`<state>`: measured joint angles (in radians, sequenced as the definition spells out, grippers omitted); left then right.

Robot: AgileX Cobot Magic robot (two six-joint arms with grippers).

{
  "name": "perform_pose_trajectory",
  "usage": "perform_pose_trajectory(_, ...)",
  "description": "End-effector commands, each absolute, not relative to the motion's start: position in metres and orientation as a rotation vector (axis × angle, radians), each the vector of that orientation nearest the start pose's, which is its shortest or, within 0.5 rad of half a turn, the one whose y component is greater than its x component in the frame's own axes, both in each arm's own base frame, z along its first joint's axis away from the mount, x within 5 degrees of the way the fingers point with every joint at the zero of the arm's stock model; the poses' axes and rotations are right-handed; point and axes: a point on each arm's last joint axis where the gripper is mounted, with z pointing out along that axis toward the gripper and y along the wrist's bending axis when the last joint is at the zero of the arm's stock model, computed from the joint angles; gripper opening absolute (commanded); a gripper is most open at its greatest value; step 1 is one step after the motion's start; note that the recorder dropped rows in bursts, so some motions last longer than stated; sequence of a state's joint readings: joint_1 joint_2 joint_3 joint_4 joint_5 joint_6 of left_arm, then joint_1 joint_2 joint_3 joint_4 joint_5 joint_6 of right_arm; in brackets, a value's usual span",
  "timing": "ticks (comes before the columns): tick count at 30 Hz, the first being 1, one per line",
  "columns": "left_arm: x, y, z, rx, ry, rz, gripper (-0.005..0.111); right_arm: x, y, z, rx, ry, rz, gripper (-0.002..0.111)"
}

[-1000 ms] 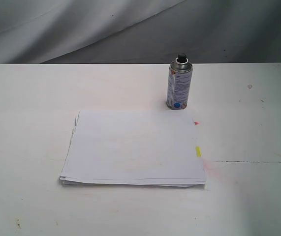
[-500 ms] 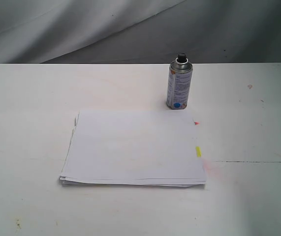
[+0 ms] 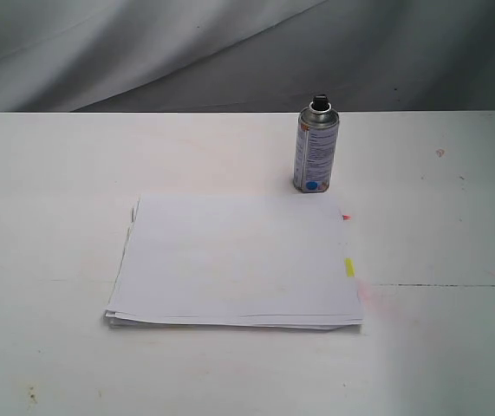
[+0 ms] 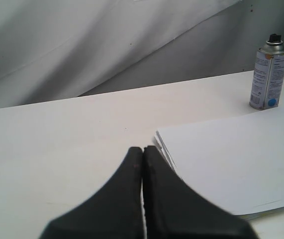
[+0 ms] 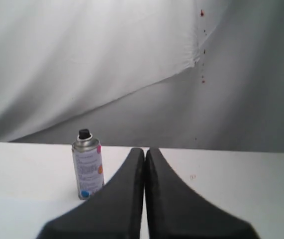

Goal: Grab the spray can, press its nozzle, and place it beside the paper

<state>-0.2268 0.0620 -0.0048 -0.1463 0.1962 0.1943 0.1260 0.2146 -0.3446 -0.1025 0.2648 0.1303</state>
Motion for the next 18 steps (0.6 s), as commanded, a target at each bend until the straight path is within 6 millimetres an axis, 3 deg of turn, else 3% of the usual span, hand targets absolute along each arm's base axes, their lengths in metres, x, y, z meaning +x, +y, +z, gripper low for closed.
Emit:
perform_pose_trajectory(1,0.058,-0.016,0.193,0.259,1.708,-0.161,0.000,0.082,0.008,0.288,-0.039,1.710,0.113,0.000)
perform_pose_trajectory(8,0.058,-0.016,0.193,0.261,1.708,-0.159,0.000,0.118,0.013,0.272,-0.042,1.859,0.118,0.000)
perform_pose_trajectory(12,0.058,-0.016,0.193,0.261,1.708,-0.159,0.000,0.144,0.020,0.281,-0.031,1.688,0.189,0.000)
perform_pose_trajectory(15,0.058,-0.016,0.193,0.259,1.708,-0.160,0.000,0.155,0.028,0.280,-0.078,1.651,0.244,0.000)
perform_pose_trajectory(18,0.058,-0.016,0.193,0.259,1.708,-0.160,0.000,0.178,0.055,0.269,-0.240,1.591,0.346,0.000)
